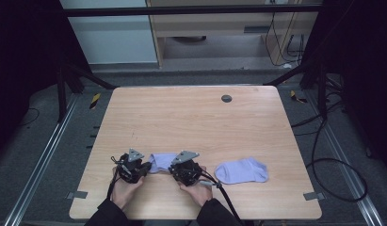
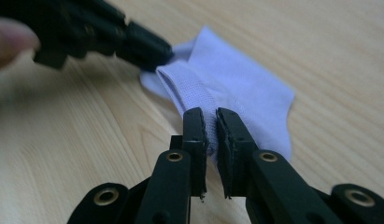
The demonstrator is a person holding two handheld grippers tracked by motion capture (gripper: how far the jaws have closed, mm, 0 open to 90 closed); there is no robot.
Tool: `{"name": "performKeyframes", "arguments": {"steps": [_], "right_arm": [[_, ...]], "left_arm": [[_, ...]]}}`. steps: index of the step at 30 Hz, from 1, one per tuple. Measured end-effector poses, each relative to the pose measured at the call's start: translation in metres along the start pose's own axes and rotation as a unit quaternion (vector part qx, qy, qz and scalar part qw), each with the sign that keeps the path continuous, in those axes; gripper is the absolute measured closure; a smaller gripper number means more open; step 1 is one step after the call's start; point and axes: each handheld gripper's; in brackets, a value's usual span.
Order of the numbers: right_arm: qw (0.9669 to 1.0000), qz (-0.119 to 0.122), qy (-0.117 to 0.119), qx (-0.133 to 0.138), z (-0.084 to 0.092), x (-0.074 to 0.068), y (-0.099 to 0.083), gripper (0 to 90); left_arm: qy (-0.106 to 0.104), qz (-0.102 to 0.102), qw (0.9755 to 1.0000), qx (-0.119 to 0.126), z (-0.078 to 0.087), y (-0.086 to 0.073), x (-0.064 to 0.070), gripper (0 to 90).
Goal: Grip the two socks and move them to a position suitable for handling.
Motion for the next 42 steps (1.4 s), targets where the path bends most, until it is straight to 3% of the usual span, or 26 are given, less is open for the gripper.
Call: {"name": "performKeyframes", "arguments": {"steps": [5,10,18,20,24,30,35,42], "right_arm": [[0.9986,-0.038,0.002,0.037,0.013,0.007,0.011,82.6],[0.9953,-0.075,-0.013,0.06,0.015,0.016,0.02,82.5],[0.9906,-0.11,-0.063,0.052,-0.002,0.029,0.022,82.1],[0.9892,-0.112,-0.083,0.044,-0.01,0.033,0.021,81.8],[0.9885,-0.111,-0.098,0.03,-0.021,0.038,0.018,78.2],[0.9874,-0.106,-0.113,0.033,-0.02,0.047,0.018,66.4],[0.9883,-0.102,-0.111,0.025,-0.015,0.058,0.021,60.4],[0.9896,-0.091,-0.11,-0.015,-0.021,0.067,0.017,57.4]], "left_arm": [[-0.012,-0.014,0.9998,-0.001,0.004,0.002,0.003,87.0],[-0.025,-0.03,0.9992,-0.01,0.008,0.002,0.007,87.1],[-0.024,-0.04,0.9987,-0.023,0.015,0.0,0.005,87.1],[-0.017,-0.039,0.9988,-0.023,0.015,0.0,0.005,87.0],[-0.008,-0.036,0.9992,-0.017,0.014,0.0,0.002,85.6],[0.011,-0.013,0.9996,0.022,0.021,-0.001,-0.002,64.4],[0.014,0.011,0.9988,0.046,0.027,-0.003,-0.001,55.3],[0.019,0.02,0.9991,0.032,0.019,-0.005,0.001,54.5]]}}
Point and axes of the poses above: each handheld gripper's, and its own axes: z roughly backward along the jaws, y roughly out of its top, x roughly to its right, and after that the axes turned 14 degrees about -y, right-handed
